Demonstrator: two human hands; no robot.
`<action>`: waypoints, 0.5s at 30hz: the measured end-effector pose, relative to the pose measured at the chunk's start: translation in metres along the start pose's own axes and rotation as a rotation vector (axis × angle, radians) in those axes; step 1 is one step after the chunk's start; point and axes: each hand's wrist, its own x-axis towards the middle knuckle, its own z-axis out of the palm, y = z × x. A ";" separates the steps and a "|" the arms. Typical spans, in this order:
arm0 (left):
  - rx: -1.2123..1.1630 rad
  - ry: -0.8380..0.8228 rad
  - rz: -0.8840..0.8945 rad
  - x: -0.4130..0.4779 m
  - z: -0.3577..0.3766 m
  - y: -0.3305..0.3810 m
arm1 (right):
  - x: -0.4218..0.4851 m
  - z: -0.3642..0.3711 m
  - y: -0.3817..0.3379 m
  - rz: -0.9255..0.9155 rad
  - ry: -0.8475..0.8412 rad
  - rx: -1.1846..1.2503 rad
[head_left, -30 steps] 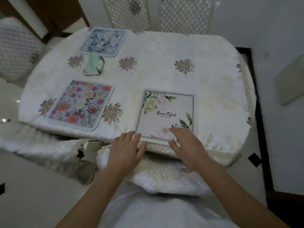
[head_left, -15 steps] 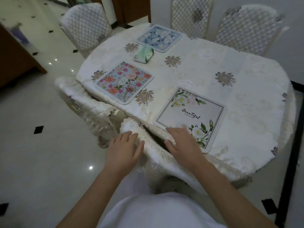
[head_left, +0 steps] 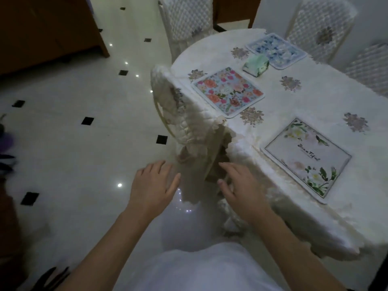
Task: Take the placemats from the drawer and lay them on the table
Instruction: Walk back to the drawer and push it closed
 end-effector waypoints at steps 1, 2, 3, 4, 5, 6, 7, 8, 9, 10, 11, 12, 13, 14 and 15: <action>-0.006 0.009 -0.044 -0.011 -0.004 -0.019 | 0.009 0.009 -0.016 -0.029 -0.027 0.001; -0.007 0.029 -0.085 -0.021 -0.007 -0.037 | 0.020 0.018 -0.033 -0.063 -0.058 0.001; -0.005 0.045 -0.128 -0.030 -0.011 -0.055 | 0.031 0.027 -0.051 -0.104 -0.086 0.002; -0.002 0.050 -0.172 -0.040 -0.014 -0.072 | 0.043 0.036 -0.068 -0.148 -0.110 0.005; 0.002 0.049 -0.222 -0.049 -0.017 -0.088 | 0.055 0.046 -0.086 -0.198 -0.129 0.009; 0.003 0.042 -0.272 -0.059 -0.017 -0.104 | 0.067 0.057 -0.103 -0.245 -0.153 0.015; -0.001 0.035 -0.328 -0.068 -0.018 -0.119 | 0.080 0.067 -0.120 -0.293 -0.181 0.021; -0.007 0.032 -0.387 -0.077 -0.018 -0.132 | 0.092 0.079 -0.137 -0.343 -0.215 0.024; -0.010 0.035 -0.446 -0.086 -0.019 -0.145 | 0.104 0.090 -0.153 -0.398 -0.250 0.026; -0.006 0.043 -0.500 -0.094 -0.019 -0.156 | 0.117 0.101 -0.169 -0.447 -0.284 0.029; -0.002 0.052 -0.549 -0.100 -0.019 -0.167 | 0.130 0.111 -0.183 -0.494 -0.309 0.033; 0.002 0.062 -0.594 -0.104 -0.019 -0.177 | 0.143 0.122 -0.196 -0.538 -0.325 0.041; 0.004 0.069 -0.637 -0.105 -0.019 -0.186 | 0.157 0.133 -0.208 -0.575 -0.338 0.048; 0.009 0.074 -0.677 -0.103 -0.019 -0.196 | 0.171 0.143 -0.219 -0.605 -0.352 0.056; 0.016 0.073 -0.714 -0.098 -0.019 -0.206 | 0.187 0.153 -0.230 -0.634 -0.367 0.060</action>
